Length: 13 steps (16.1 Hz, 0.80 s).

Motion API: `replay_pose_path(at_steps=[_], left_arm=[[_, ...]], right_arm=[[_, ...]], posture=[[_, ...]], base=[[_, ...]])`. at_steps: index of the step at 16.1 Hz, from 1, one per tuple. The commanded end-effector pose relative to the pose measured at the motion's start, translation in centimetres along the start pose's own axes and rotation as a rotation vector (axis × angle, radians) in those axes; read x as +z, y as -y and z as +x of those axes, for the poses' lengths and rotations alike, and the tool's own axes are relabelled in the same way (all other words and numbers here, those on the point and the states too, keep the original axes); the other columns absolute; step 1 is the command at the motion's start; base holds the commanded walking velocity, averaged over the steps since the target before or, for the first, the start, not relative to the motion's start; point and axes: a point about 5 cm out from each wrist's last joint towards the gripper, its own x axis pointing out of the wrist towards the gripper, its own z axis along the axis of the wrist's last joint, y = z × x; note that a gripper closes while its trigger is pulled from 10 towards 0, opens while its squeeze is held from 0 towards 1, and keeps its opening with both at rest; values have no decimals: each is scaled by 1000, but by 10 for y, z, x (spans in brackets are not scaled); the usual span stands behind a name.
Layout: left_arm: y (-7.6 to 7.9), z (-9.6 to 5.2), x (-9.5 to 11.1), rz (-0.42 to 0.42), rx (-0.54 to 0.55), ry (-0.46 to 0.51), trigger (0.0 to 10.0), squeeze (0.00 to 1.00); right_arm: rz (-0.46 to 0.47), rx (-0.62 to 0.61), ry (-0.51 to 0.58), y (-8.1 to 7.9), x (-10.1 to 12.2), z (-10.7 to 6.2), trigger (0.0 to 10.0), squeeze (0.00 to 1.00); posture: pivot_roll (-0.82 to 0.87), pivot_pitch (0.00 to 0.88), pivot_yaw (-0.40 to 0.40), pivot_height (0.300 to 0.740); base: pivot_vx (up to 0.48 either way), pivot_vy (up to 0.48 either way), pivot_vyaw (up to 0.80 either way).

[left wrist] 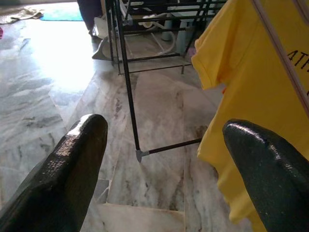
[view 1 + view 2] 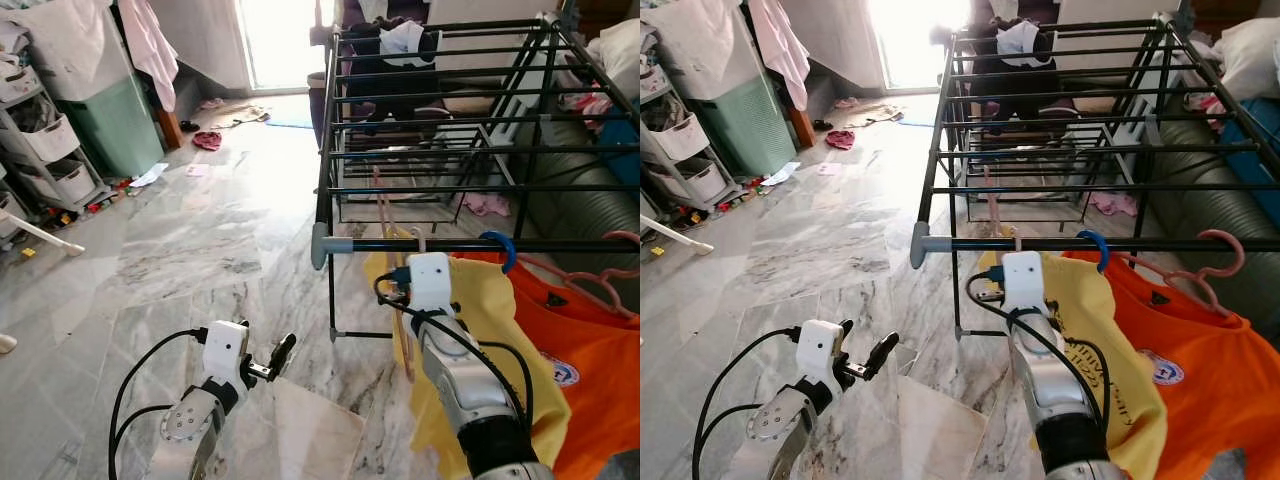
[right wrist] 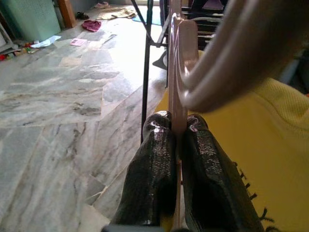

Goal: Hang hanger

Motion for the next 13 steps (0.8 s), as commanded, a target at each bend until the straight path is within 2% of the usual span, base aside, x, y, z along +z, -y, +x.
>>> replay_pose_path(at_steps=[1, 3, 5, 6, 10, 13], left_arm=[[-2, 1, 0, 10, -7, -10, 10000, 0], [-2, 1, 0, 10, -5, -10, 10000, 0], [-1, 1, 0, 10, -3, -9, 10000, 0], [-1, 0, -1, 10, 0, -11, 10000, 0], [-2, -1, -2, 12, -2, -17, 10000, 0], [-2, 0, -2, 15, -8, -19, 10000, 0]], right_arm=[[-40, 24, -44, -8, -5, 4, 10000, 0], [-31, 30, 9, -11, 8, 9, 10000, 0], [-36, 24, -4, -11, 6, 10, 10000, 0], [-42, 18, -32, -10, -1, 9, 10000, 0], [55, -17, -187, -5, -30, 3, 10000, 0], [70, -24, -202, -4, -36, -1, 10000, 0]], posture=[[-157, 0, 98, 740], [-154, 0, 96, 740], [-150, 0, 93, 740], [-149, 0, 92, 740], [-153, 0, 98, 740], [-158, 0, 102, 740]], base=[[0, 0, 0], [0, 0, 0], [0, 0, 0], [0, 0, 0], [0, 0, 0], [0, 0, 0]])
